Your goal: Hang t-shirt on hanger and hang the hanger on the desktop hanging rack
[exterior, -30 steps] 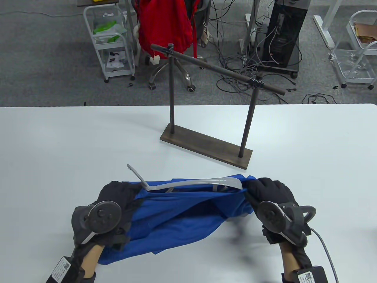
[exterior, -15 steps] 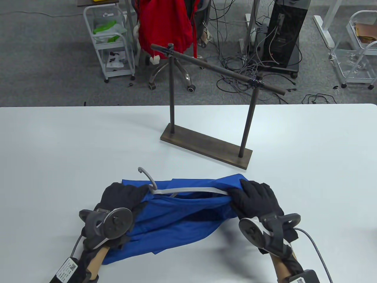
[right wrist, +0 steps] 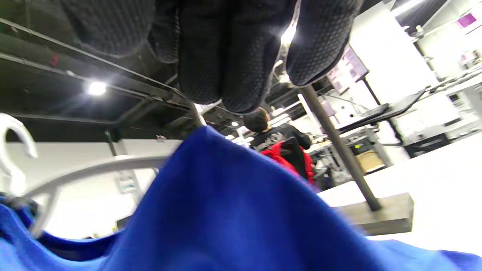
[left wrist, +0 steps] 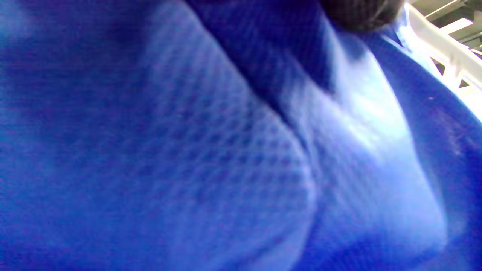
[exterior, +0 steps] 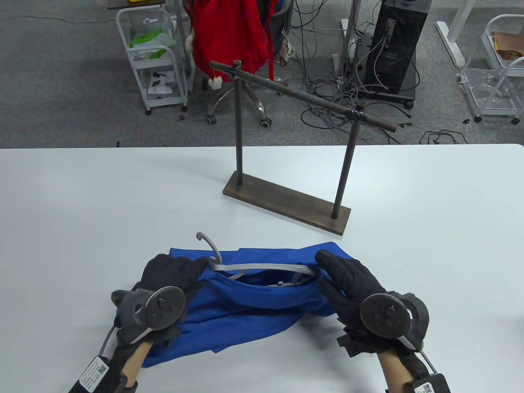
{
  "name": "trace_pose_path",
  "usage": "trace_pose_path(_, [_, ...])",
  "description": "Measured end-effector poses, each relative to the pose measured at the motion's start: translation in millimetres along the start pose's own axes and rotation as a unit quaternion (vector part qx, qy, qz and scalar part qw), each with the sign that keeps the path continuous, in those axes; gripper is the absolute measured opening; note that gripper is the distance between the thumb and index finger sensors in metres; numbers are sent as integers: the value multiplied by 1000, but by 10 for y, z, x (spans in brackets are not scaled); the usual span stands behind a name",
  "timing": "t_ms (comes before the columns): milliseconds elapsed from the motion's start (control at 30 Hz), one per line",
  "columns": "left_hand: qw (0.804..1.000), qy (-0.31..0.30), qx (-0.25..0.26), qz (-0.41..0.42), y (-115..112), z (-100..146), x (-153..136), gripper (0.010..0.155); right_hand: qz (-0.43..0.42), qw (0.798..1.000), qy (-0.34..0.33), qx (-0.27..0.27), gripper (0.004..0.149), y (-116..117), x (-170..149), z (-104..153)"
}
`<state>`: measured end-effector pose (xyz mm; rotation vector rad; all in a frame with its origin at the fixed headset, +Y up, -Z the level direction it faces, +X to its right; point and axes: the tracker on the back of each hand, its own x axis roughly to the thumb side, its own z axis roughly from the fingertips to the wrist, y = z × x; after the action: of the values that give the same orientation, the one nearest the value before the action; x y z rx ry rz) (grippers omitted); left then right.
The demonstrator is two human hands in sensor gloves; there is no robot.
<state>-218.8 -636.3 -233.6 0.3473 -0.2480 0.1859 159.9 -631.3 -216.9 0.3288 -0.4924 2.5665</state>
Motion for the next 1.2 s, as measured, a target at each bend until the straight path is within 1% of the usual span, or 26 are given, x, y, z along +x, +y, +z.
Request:
trace_pose_path(67, [1000,-2,0,3,4,5,8,50,95,994,-6,44,57,73,-5,-35])
trace_pose_path(100, [1000,-3,2,4,8,7,11,50,148,986,-6,71,57,124,-6,-39])
trace_pose_path(133, [1000,-3,3,4,9,10,14,50,169,981,-8,91,59,159,-7,-47])
trace_pose_path(167, [1000,-4,4,4,10,12,17,50,185,975,-2,122,63,204,-9,-52])
trace_pose_path(200, [1000,-6,4,5,6,15,19,50,181,971,8,154,65,248,-4,-55])
trace_pose_path(233, [1000,-7,4,6,5,17,22,50,174,972,10,160,65,263,0,-55])
trace_pose_path(300, [1000,-11,2,16,2,28,43,50,159,978,9,132,61,283,28,-49])
trace_pose_path(467, [999,-28,1,22,1,69,165,50,174,979,-15,106,57,322,168,1])
trace_pose_path(600, [999,-46,-5,16,-20,108,296,51,164,982,-52,84,52,390,330,45])
trace_pose_path(700, [998,-56,-11,9,-49,129,365,51,166,981,-71,72,50,435,430,77])
trace_pose_path(800, [998,-62,-15,1,-72,141,401,51,189,976,-79,72,49,477,483,97])
trace_pose_path(933, [998,-51,-28,14,-80,115,384,53,182,979,-70,54,48,457,468,87])
trace_pose_path(1033, [998,-40,-38,24,-79,84,333,54,174,983,-63,22,47,395,443,81])
trace_pose_path(1100, [998,-34,-40,27,-75,65,267,55,154,987,-55,5,47,343,403,77])
trace_pose_path(1200, [999,-16,-37,32,-56,25,128,55,144,988,-46,-7,47,284,334,61])
